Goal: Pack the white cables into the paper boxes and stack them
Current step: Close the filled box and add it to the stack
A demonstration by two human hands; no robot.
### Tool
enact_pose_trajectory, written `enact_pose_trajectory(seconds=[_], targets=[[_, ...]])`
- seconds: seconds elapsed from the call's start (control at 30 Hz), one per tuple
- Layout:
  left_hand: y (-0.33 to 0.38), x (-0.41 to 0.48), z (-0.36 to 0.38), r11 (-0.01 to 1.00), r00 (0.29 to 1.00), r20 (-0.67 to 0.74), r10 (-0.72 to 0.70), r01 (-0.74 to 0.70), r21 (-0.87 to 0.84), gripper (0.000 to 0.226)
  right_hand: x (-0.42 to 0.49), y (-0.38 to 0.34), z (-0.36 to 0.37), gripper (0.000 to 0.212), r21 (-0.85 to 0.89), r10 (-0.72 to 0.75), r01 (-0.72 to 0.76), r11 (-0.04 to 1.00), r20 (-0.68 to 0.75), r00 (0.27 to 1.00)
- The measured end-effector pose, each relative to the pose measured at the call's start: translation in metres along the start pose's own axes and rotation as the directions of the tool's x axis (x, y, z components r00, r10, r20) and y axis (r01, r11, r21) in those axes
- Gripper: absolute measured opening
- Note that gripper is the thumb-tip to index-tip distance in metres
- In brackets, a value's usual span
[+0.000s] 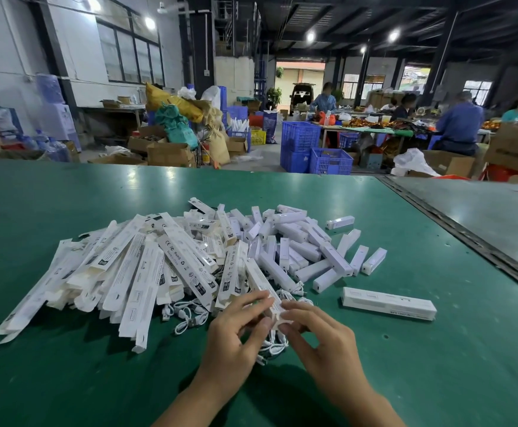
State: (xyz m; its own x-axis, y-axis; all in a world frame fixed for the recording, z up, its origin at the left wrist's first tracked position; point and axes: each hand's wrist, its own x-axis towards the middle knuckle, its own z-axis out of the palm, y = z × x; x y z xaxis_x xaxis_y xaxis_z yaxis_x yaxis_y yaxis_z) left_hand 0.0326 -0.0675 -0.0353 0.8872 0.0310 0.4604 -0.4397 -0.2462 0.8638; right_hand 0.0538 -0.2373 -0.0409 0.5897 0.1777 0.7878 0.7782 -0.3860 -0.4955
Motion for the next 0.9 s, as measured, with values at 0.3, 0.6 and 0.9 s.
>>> enact_pose_trajectory(seconds=[0.3,0.6,0.9], targets=[[-0.001,0.001,0.001,0.999,1.0,0.012,0.019,-0.019,0.043,0.032,0.0,-0.001,-0.005,0.007,-0.009,-0.009,0.009,1.0,0.043,0.999],[0.008,0.0,-0.002,0.992,0.996,0.053,0.074,-0.079,0.1,0.034,0.0,-0.006,-0.006,0.031,0.027,0.099,-0.099,0.995,-0.004,0.995],[0.014,0.007,-0.013,0.972,0.994,0.103,-0.031,0.054,-0.23,0.021,0.001,-0.01,-0.01,0.048,0.128,0.185,-0.196,0.972,0.093,0.978]])
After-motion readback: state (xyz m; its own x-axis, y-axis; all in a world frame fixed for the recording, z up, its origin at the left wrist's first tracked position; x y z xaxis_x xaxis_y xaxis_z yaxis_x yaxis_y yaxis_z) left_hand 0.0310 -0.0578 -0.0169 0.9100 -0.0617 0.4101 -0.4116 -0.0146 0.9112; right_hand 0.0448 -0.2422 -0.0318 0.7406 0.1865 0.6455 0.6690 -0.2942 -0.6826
